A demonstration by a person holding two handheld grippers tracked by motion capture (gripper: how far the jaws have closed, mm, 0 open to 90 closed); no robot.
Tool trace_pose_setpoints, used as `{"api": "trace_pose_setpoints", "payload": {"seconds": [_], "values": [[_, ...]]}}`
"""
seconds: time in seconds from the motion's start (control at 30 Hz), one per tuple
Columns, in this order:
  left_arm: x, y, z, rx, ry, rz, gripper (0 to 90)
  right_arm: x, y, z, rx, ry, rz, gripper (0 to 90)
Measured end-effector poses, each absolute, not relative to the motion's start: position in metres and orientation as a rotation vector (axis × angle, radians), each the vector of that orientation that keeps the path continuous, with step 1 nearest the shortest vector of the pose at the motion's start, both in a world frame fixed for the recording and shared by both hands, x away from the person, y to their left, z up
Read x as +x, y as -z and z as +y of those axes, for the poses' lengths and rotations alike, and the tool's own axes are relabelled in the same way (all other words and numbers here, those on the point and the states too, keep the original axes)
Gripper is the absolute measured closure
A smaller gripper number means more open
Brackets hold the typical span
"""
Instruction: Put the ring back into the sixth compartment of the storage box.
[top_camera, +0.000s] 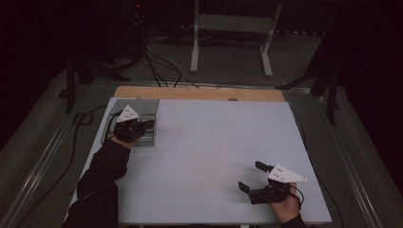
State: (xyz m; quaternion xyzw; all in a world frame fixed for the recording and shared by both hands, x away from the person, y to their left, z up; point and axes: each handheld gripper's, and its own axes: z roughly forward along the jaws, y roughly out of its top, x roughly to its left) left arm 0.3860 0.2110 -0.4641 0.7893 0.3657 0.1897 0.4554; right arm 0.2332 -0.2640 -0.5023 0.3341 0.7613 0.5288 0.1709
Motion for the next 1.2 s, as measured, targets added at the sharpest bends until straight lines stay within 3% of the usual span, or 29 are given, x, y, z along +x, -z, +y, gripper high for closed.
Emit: {"api": "trace_pose_setpoints", "payload": {"seconds": [1.2], "values": [[0.391, 0.494, 0.223, 2.054, -0.425, 1.022, 89.5, 0.233, 0.502, -0.265, 0.945, -1.504, 2.163, 0.0]]}}
